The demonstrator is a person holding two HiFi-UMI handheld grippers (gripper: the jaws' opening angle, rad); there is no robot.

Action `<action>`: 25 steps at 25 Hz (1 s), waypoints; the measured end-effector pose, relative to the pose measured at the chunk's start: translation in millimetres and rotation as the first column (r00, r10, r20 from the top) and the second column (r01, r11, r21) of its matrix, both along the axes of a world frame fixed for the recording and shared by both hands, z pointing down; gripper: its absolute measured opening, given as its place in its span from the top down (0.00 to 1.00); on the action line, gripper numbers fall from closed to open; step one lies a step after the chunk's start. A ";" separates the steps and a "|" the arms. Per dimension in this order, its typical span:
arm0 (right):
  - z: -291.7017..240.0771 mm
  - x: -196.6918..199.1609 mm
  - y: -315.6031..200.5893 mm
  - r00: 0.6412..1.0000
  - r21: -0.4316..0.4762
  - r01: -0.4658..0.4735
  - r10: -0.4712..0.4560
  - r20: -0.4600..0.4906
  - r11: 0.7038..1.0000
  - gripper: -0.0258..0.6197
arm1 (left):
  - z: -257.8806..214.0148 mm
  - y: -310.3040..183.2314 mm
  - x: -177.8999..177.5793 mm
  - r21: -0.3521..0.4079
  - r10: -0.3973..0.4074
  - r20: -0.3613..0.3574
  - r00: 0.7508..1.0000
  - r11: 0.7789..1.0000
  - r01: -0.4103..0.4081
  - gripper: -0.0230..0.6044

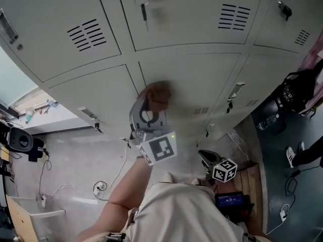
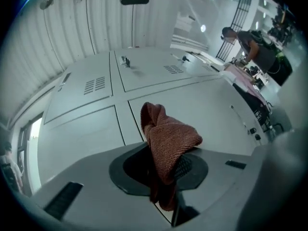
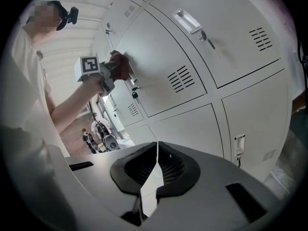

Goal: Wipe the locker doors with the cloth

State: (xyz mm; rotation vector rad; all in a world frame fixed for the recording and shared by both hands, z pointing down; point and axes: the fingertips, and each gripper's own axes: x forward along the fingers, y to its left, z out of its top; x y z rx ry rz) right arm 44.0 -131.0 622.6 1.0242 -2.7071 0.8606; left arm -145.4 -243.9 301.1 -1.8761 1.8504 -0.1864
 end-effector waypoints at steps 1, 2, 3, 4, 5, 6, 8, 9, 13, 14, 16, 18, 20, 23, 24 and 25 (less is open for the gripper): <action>-1.4 4.5 0.2 1.000 0.007 0.000 0.000 0.003 1.000 0.93 | 8.1 0.3 0.7 -0.025 0.011 -0.018 1.000 1.000 -0.011 0.84; -4.6 8.1 -1.1 1.000 0.019 0.005 -0.005 0.010 1.000 0.93 | 13.1 1.0 1.6 -0.044 0.028 -0.042 0.999 0.999 -0.030 0.84; -10.1 11.2 -2.9 1.000 0.035 0.015 -0.016 0.023 0.999 0.93 | 16.4 2.5 2.8 -0.062 0.049 -0.070 0.996 0.997 -0.054 0.84; -17.8 14.2 -4.4 0.998 0.055 0.028 -0.030 0.048 0.998 0.93 | 19.8 5.0 4.6 -0.086 0.071 -0.098 0.993 0.993 -0.079 0.84; -27.1 17.5 -5.0 0.996 0.075 0.041 -0.047 0.082 0.996 0.93 | 24.3 9.1 7.2 -0.112 0.088 -0.124 0.988 0.988 -0.102 0.84; -36.5 21.7 -5.1 0.991 0.094 0.054 -0.065 0.118 0.994 0.93 | 30.0 15.0 11.0 -0.135 0.100 -0.144 0.985 0.984 -0.119 0.84; -51.4 33.3 -5.0 0.981 0.127 0.077 -0.098 0.170 0.989 0.93 | 45.1 31.2 23.6 -0.171 0.113 -0.171 0.979 0.975 -0.143 0.84; -55.8 39.8 -4.4 0.977 0.138 0.087 -0.111 0.180 0.987 0.93 | 55.1 40.8 31.7 -0.189 0.118 -0.186 0.975 0.970 -0.153 0.84; -58.1 61.5 4.9 0.971 0.163 0.139 -0.167 0.172 0.977 0.93 | 110.6 80.7 59.8 -0.295 0.092 -0.304 0.948 0.937 -0.186 0.84; -58.0 65.7 7.7 0.969 0.169 0.154 -0.183 0.167 0.973 0.93 | 124.3 89.5 63.9 -0.318 0.076 -0.330 0.941 0.929 -0.187 0.84; -59.1 72.6 11.9 0.964 0.180 0.182 -0.211 0.159 0.967 0.93 | 148.4 104.8 68.2 -0.354 0.044 -0.365 0.930 0.917 -0.182 0.84; -61.9 77.4 13.3 0.960 0.192 0.201 -0.232 0.156 0.961 0.93 | 167.0 117.8 68.6 -0.378 0.019 -0.388 0.921 0.908 -0.178 0.84; -66.8 79.4 11.6 0.957 0.208 0.210 -0.245 0.158 0.955 0.93 | 179.6 129.7 67.0 -0.396 0.001 -0.396 0.918 0.902 -0.171 0.84; -75.2 79.7 8.8 0.951 0.230 0.221 -0.262 0.165 0.948 0.93 | 191.4 143.8 64.7 -0.417 -0.026 -0.393 0.919 0.896 -0.153 0.84; -77.0 79.8 8.2 0.949 0.236 0.226 -0.268 0.165 0.945 0.93 | 193.7 146.4 63.9 -0.422 -0.035 -0.393 0.919 0.895 -0.146 0.84; -78.1 79.6 7.8 0.947 0.240 0.231 -0.274 0.165 0.943 0.93 | 195.2 148.1 62.9 -0.424 -0.043 -0.392 0.919 0.895 -0.139 0.84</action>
